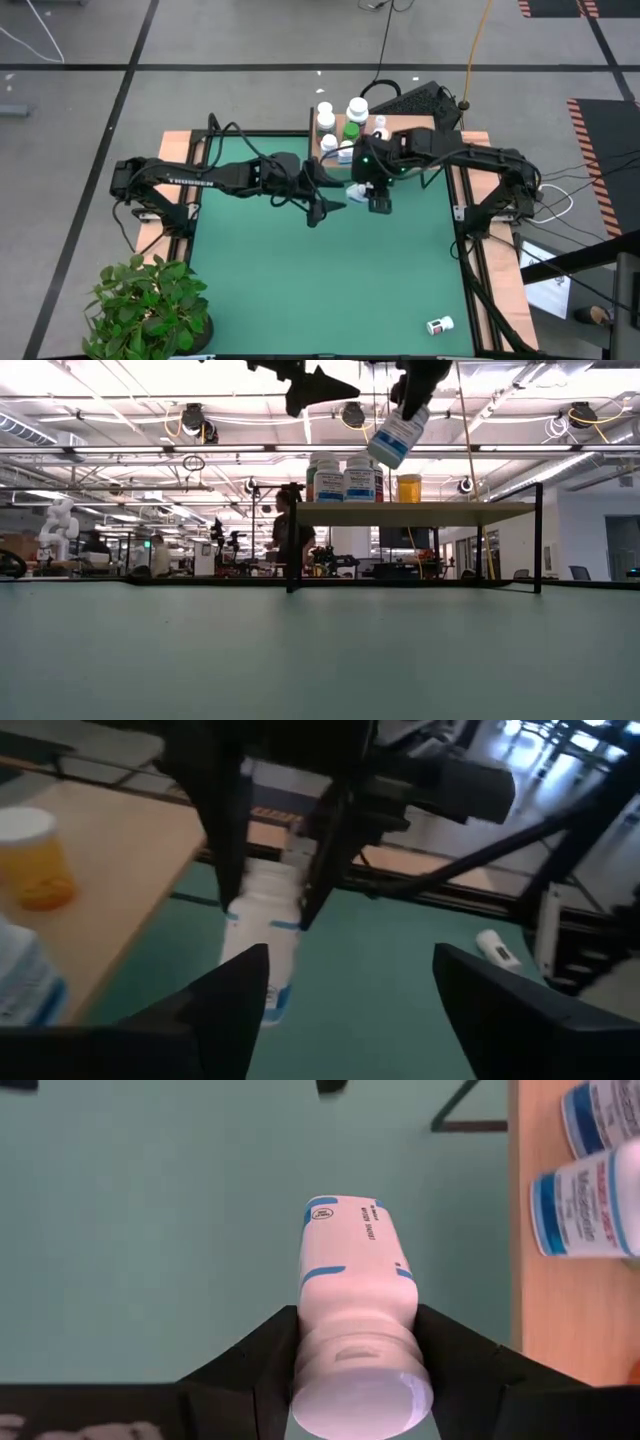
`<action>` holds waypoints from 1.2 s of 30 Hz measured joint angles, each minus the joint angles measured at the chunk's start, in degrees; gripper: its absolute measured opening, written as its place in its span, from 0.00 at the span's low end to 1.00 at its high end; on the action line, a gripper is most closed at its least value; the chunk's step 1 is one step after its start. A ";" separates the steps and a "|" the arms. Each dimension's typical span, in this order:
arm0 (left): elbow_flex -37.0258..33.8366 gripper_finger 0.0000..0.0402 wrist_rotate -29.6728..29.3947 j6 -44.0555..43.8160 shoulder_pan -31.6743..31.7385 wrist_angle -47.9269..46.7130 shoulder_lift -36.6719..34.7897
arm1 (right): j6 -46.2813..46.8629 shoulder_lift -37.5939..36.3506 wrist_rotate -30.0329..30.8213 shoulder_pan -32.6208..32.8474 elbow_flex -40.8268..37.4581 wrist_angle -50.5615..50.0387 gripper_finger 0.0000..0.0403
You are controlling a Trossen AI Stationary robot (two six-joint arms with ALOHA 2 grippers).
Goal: Pick and place medicine bottles onto shelf by color
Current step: Put the blue and white pill bottle on the shelf
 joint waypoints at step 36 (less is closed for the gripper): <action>-0.04 0.40 1.42 -6.35 -1.66 -2.60 4.17 | 7.10 -1.15 -3.02 6.86 -0.09 11.56 0.48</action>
